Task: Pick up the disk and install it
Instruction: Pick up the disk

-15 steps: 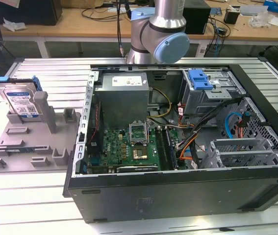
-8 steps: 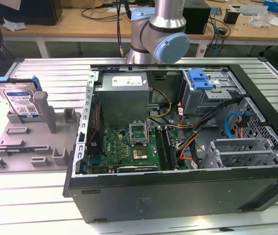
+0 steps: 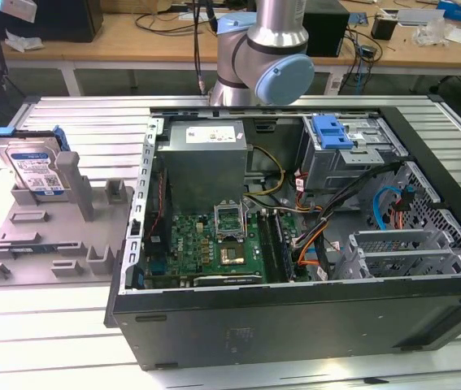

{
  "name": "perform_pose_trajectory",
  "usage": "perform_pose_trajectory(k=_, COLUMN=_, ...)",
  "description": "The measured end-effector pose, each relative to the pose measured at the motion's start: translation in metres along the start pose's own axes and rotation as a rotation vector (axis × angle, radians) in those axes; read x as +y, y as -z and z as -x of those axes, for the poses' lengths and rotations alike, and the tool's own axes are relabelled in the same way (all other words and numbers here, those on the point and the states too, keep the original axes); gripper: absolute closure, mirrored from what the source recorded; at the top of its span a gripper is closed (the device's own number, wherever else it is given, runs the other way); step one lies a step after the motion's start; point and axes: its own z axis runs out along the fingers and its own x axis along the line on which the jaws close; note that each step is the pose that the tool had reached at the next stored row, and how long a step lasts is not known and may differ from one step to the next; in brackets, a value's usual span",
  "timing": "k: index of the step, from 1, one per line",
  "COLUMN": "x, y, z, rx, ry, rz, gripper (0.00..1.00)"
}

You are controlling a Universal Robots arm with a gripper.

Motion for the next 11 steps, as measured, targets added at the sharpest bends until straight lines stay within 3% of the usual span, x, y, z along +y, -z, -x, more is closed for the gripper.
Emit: perform_pose_trajectory(k=11, x=-0.0001, y=-0.0083, z=0.0003, rx=0.0001, ry=-0.001, rz=0.0001, gripper=0.52)
